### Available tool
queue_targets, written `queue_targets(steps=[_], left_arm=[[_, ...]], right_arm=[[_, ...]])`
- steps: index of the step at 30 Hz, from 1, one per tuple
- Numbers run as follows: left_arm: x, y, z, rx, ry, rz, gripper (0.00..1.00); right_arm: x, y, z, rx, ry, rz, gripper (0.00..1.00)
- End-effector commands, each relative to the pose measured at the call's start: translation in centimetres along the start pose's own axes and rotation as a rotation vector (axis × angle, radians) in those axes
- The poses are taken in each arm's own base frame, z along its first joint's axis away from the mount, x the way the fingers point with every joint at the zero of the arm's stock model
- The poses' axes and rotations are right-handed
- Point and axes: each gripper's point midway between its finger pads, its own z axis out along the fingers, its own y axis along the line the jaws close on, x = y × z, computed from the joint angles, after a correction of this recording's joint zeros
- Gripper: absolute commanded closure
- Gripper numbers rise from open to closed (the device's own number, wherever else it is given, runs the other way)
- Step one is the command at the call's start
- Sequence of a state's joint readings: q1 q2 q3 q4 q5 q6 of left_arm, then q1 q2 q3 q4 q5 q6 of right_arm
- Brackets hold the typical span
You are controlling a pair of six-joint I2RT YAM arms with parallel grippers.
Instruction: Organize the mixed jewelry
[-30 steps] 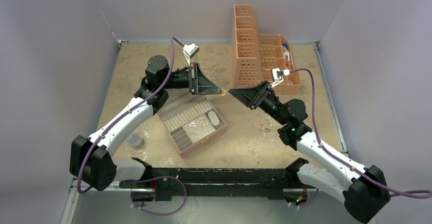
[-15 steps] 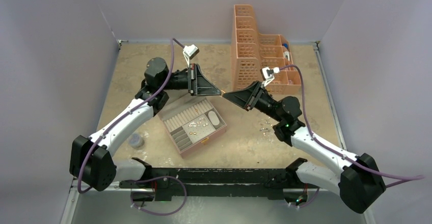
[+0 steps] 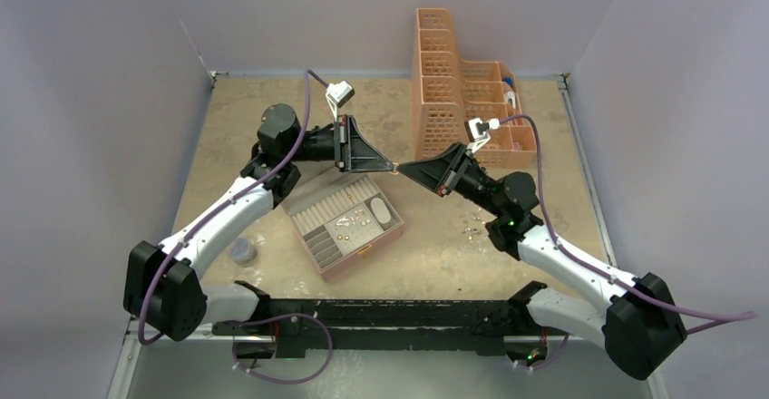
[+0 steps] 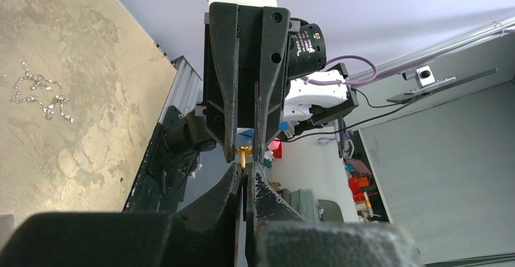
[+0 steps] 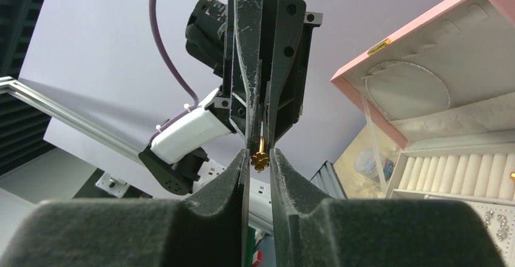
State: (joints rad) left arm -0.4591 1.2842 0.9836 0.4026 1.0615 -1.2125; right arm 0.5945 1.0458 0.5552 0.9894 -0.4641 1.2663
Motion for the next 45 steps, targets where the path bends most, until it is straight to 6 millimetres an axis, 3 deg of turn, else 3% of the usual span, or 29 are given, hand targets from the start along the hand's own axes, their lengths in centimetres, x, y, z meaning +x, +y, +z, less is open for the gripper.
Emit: queue_targets(steps=[1, 12, 20, 24, 27, 30, 37, 43, 45], left_arm=[[-0.1, -1.8, -0.5, 0.037, -0.013, 0.077, 1.0], [-0.3, -0.8, -0.4, -0.001, -0.035, 0.06, 1.0], [-1.4, 0.8, -1.7, -0.203, -0.172, 0.094, 0.68], [-1.6, 4.6, -5.5, -0.537, -0.316, 0.09, 0.6], [-1.7, 5.7, -9.1, -0.728, -0.426, 0.13, 0.57], [-1.7, 5.2, -11.9, -0.831, -0.511, 0.18, 0.55], [-3.3, 1.5, -17.5, -1.002, -0.701, 0.33, 0.51], [-4.1, -0.7, -19.9, -1.053, -0.796, 0.414, 0.49], [-4.3, -0.7, -20.1, -1.06, -0.802, 0.427, 0.48]], right_arm=[[-1.0, 3.3, 0.3, -0.103, -0.02, -0.055, 0.81], [-1.2, 2.6, 0.6, -0.06, -0.024, -0.072, 0.96], [-2.6, -0.1, 1.8, 0.113, -0.033, -0.164, 0.97], [-2.9, -2.9, 2.5, 0.272, -0.006, -0.199, 0.98], [-2.1, -4.5, 3.6, 0.361, 0.016, -0.238, 0.98], [-0.3, -6.5, 5.2, 0.482, 0.064, -0.287, 0.98], [4.2, -11.1, 7.4, 0.681, 0.212, -0.368, 0.98], [8.5, -15.6, 7.7, 0.875, 0.344, -0.517, 0.98], [9.0, -16.5, 7.8, 0.906, 0.36, -0.55, 0.98]])
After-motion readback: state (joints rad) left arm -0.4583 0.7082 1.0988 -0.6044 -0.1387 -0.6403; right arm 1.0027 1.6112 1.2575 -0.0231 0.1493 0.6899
